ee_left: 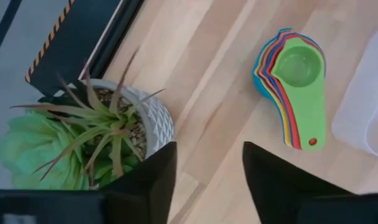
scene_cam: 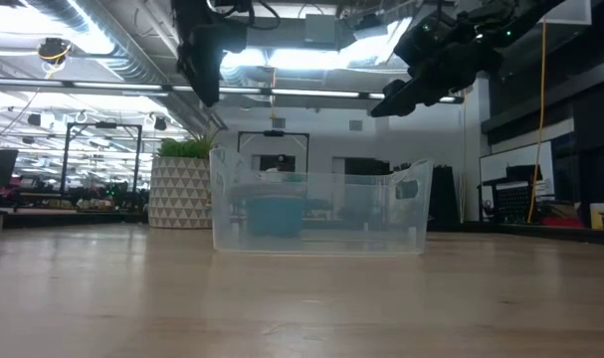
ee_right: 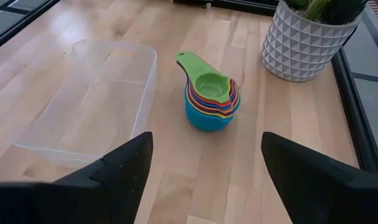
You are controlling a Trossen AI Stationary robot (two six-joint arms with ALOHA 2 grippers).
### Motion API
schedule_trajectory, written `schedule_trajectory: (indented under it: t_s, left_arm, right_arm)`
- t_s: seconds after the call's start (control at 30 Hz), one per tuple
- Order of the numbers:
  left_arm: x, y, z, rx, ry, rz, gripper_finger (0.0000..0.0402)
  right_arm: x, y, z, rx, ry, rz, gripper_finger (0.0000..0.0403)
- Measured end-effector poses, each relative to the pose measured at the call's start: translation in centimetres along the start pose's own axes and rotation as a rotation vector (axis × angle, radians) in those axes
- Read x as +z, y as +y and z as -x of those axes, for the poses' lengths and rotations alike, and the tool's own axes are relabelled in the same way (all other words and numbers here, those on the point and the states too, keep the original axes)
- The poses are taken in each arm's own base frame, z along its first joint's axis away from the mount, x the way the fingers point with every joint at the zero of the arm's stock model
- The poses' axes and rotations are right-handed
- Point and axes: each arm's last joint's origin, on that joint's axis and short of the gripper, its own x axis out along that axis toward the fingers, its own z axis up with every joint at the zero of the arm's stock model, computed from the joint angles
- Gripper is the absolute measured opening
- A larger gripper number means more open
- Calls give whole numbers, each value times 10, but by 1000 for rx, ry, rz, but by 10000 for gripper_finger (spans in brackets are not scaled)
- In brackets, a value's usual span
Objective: Nest measuring cups in basket
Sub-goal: Put the stacked measuring cups into the transparent bin
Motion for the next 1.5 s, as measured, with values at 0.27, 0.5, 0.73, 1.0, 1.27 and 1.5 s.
schedule_trajectory:
  t_s: [0.27, 0.5, 0.73, 1.0, 1.27, 1.5]
  left_arm:
    - [0, 2, 0, 7, 4, 10, 235]
    - [-1, 2, 0, 30, 11, 33, 263]
    - [1, 4, 0, 91, -12, 30, 270]
    - [4, 2, 6, -30, -77, 43, 270]
    - [-11, 28, 33, -420, -117, 194, 270]
    - [-23, 40, 6, -581, -124, 216, 270]
  right_arm:
    - [0, 0, 0, 0, 1, 0, 305]
    - [0, 0, 0, 0, 1, -1, 305]
    - [0, 0, 0, 0, 1, -1, 305]
    - [0, 0, 0, 0, 1, -1, 305]
    - [0, 0, 0, 0, 1, -1, 305]
    - [0, 0, 0, 0, 1, -1, 305]
